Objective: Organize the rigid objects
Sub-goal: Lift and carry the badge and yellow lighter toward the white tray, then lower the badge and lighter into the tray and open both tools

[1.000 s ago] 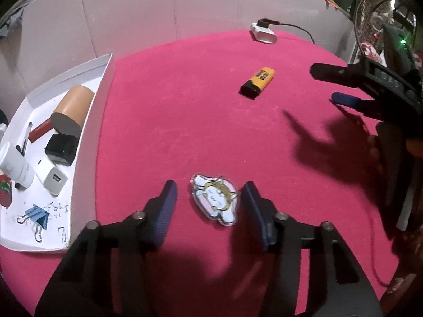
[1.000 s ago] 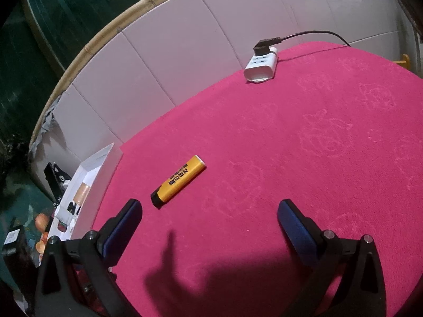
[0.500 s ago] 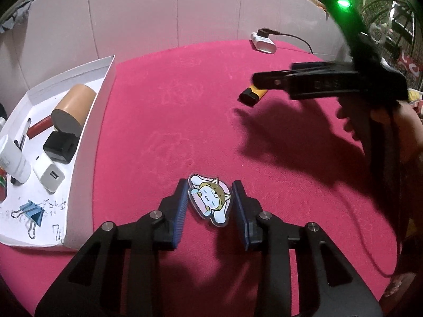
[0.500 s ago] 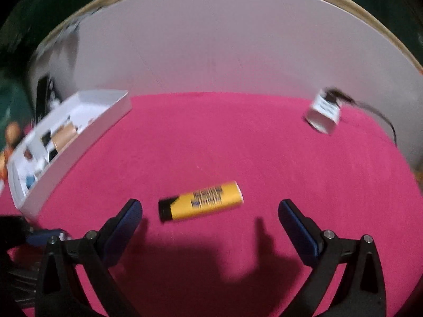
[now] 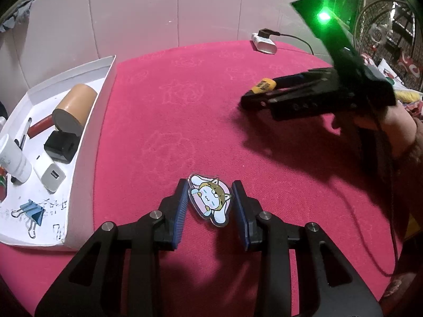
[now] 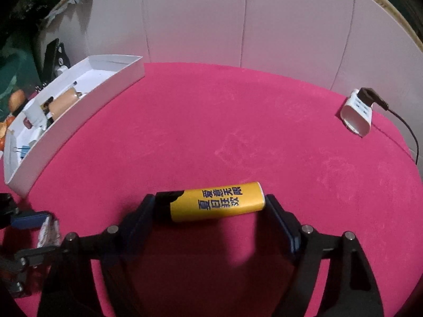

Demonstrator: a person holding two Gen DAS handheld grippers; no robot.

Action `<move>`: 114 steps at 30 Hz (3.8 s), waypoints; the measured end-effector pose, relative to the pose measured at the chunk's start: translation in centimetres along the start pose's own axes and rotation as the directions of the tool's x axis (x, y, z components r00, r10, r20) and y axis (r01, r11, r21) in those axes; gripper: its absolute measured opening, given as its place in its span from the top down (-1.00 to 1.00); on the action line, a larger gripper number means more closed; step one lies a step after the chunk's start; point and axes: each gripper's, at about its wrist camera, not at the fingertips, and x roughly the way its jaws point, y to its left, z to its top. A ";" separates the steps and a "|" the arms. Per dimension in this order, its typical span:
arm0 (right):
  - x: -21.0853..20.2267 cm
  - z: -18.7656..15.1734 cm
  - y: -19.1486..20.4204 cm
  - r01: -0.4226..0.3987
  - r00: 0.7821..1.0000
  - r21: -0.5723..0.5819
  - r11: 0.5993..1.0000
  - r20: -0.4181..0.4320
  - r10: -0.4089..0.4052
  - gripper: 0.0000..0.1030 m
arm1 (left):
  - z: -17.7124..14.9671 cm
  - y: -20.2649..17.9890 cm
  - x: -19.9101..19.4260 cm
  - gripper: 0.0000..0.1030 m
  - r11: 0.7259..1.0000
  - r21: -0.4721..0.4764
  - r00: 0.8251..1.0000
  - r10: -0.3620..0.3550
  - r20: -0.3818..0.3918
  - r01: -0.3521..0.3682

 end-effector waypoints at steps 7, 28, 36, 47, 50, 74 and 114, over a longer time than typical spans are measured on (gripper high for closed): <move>-6.1 -1.1 1.4 -0.038 0.984 0.084 0.996 0.175 0.023 -0.57 | -0.3 0.3 -1.5 0.37 0.999 -0.029 0.998 0.019 0.054 -0.017; -16.0 0.7 6.4 -0.084 0.901 0.041 0.996 0.429 0.059 -0.58 | 1.2 5.6 -13.1 0.37 0.973 -0.170 0.930 0.201 0.306 -0.154; -16.1 1.4 7.9 -0.093 0.902 0.009 0.996 0.425 0.080 -0.58 | 0.3 7.5 -14.5 0.37 0.958 -0.222 0.914 0.249 0.320 -0.183; -16.1 3.4 10.7 -0.101 0.897 -0.067 0.993 0.426 0.120 -0.58 | -0.8 10.7 -16.0 0.37 0.926 -0.302 0.890 0.322 0.324 -0.226; -15.8 4.1 11.7 -0.107 0.897 -0.086 0.991 0.421 0.133 -0.58 | -1.2 11.6 -16.3 0.37 0.918 -0.320 0.885 0.338 0.319 -0.235; -12.7 7.3 17.3 -0.136 0.911 -0.179 0.974 0.363 0.194 -0.58 | -2.6 16.2 -16.8 0.37 0.879 -0.385 0.868 0.405 0.289 -0.282; -6.4 11.8 19.3 -0.137 0.940 -0.108 0.985 0.298 0.164 -0.58 | 5.7 23.3 -13.5 0.37 0.856 -0.376 0.866 0.453 0.213 -0.356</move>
